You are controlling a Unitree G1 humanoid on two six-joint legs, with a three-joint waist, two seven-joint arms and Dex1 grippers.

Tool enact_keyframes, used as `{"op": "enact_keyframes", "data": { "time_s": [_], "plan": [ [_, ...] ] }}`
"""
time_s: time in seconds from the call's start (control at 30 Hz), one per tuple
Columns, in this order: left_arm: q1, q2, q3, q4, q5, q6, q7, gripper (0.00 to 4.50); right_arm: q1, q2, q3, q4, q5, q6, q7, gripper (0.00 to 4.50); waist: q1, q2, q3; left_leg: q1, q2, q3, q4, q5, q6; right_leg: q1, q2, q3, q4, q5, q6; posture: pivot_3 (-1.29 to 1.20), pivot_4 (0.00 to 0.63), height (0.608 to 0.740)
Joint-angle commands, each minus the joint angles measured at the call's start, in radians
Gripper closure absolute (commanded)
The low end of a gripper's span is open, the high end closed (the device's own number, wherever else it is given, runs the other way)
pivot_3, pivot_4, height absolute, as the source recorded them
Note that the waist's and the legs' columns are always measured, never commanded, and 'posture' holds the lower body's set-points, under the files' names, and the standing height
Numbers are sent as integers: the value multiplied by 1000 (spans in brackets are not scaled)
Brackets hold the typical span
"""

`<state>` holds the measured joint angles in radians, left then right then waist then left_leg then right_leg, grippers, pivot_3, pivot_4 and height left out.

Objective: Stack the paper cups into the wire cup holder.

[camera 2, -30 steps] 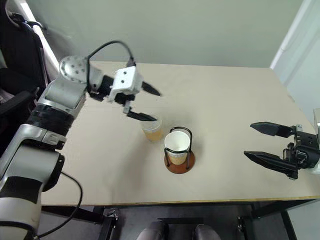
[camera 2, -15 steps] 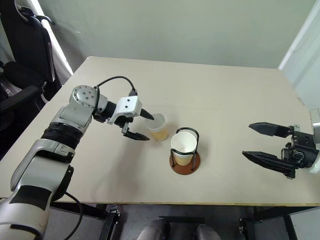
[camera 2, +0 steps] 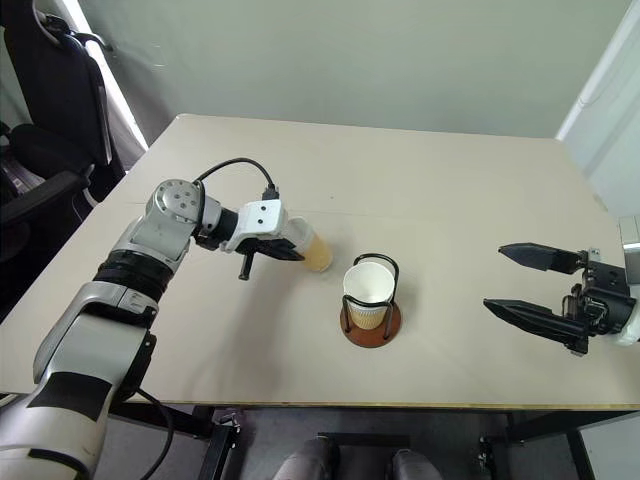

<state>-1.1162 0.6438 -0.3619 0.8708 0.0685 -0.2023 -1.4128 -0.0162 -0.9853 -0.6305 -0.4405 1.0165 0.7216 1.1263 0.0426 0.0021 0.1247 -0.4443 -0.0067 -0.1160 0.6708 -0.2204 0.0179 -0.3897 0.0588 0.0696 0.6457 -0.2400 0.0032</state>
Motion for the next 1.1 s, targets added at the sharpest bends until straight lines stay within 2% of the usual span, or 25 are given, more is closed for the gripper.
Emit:
{"op": "enact_keyframes", "data": {
  "time_s": [0.03,0.13,0.2,0.37,0.47,0.53,0.7,1.0,1.1],
  "plan": [
    [-59,17,70,-126,-83,60,-110,4478,11,-18,-57,-21,13,-6,9,0,0,0,0,0,0,0,0,0,0,0,0,0,0,0,0,0,150,740],
    [-129,37,90,-366,-328,329,-197,4478,12,-25,-57,-8,6,-12,19,0,1,-2,1,-3,0,0,1,0,0,-2,0,0,0,0,0,0,150,740],
    [-176,55,82,-476,-460,424,-202,4478,0,-28,-43,7,-4,-20,23,0,2,-2,1,-9,0,0,4,0,0,-6,0,-1,0,1,2,0,150,740],
    [-267,40,88,-554,-584,502,-202,4478,-32,-25,-1,26,-25,-36,20,0,0,1,0,-2,0,12,5,-3,5,-2,-2,8,-1,1,5,0,150,740],
    [-243,123,-33,-661,-681,494,-202,4478,-48,-21,20,29,-32,-41,11,0,-9,2,1,8,0,16,2,-4,7,6,-3,12,0,0,7,0,150,740],
    [-225,162,-114,-679,-657,432,-202,4478,-49,-20,22,28,-35,-42,9,0,-14,3,1,9,0,16,2,-4,7,5,-3,13,0,0,6,0,150,740],
    [-216,173,-222,-626,-548,276,-202,4478,-34,-16,5,13,-32,-38,5,0,-12,3,1,9,0,16,3,-3,7,5,-3,13,1,0,5,0,150,740],
    [-194,215,-295,-716,-586,256,-202,4478,27,-12,-61,-25,-9,-30,8,0,-13,3,1,7,0,18,1,-5,8,3,-4,13,0,0,5,0,150,740],
    [-197,216,-306,-697,-560,235,-202,4478,31,-11,-58,-23,-10,-35,8,0,-13,3,1,7,0,18,1,-5,8,3,-4,13,0,0,5,0,150,740]
  ]
}}
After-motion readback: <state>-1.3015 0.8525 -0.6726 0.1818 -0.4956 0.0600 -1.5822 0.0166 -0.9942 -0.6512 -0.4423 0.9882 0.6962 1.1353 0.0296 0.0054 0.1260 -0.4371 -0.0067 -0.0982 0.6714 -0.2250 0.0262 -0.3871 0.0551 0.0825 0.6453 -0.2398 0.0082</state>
